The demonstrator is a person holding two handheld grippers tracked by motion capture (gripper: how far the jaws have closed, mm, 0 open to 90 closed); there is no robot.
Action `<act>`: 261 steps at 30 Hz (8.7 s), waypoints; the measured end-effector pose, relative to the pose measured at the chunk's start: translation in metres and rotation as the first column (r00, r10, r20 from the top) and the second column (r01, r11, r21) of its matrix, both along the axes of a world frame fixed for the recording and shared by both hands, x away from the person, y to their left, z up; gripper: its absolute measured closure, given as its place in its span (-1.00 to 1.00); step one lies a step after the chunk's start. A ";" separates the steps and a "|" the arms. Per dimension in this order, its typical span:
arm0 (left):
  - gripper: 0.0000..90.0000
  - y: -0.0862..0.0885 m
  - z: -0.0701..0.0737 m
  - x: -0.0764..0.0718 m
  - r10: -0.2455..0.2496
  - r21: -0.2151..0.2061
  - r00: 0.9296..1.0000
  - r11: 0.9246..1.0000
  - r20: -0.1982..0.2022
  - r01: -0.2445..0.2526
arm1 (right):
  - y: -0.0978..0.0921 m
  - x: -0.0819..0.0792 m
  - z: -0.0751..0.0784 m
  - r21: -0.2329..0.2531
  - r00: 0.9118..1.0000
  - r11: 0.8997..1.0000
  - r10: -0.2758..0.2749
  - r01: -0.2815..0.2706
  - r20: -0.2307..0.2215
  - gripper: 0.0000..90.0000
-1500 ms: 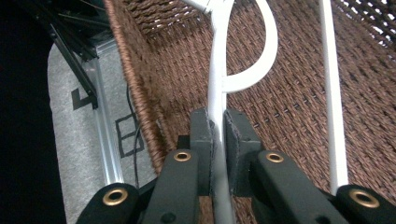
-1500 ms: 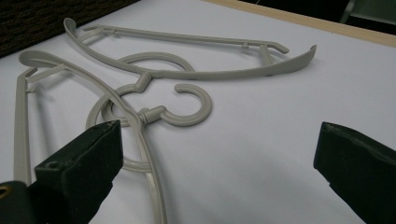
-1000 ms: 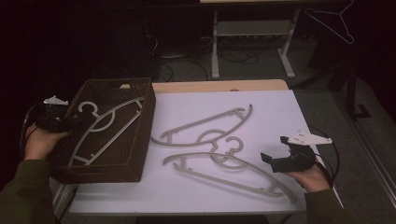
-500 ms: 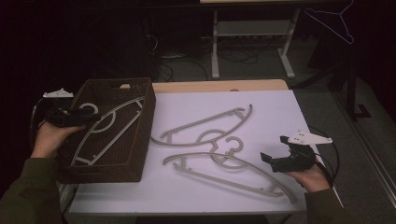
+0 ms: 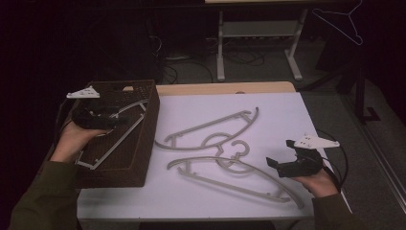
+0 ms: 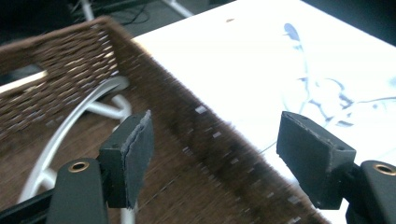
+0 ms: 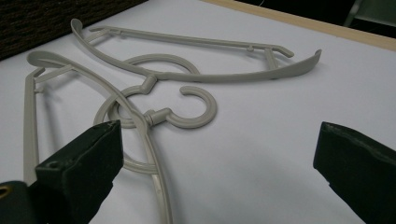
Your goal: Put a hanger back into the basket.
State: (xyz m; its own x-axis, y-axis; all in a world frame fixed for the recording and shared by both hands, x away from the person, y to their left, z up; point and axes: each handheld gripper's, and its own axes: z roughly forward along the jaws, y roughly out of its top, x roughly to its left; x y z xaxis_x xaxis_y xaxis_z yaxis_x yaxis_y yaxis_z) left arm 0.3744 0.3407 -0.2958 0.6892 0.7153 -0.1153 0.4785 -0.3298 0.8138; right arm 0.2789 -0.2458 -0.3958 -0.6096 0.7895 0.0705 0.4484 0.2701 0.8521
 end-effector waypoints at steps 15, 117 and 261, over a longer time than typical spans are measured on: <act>-0.51 -0.079 0.001 -0.012 -0.182 -0.043 0.983 0.982 0.022 0.183 | 0.007 0.000 -0.001 -0.018 0.999 1.000 0.025 -0.026 -0.031 -0.90; 0.15 -0.261 -0.144 -0.035 -0.442 0.146 0.870 0.867 -0.218 0.477 | -0.028 -0.053 -0.026 -0.121 0.960 0.990 0.033 -0.069 -0.278 1.00; 0.82 0.108 -0.050 0.006 0.390 0.379 0.916 0.864 -0.088 -0.331 | 0.011 -0.003 -0.016 -0.022 0.999 0.999 -0.029 0.028 -0.046 -1.00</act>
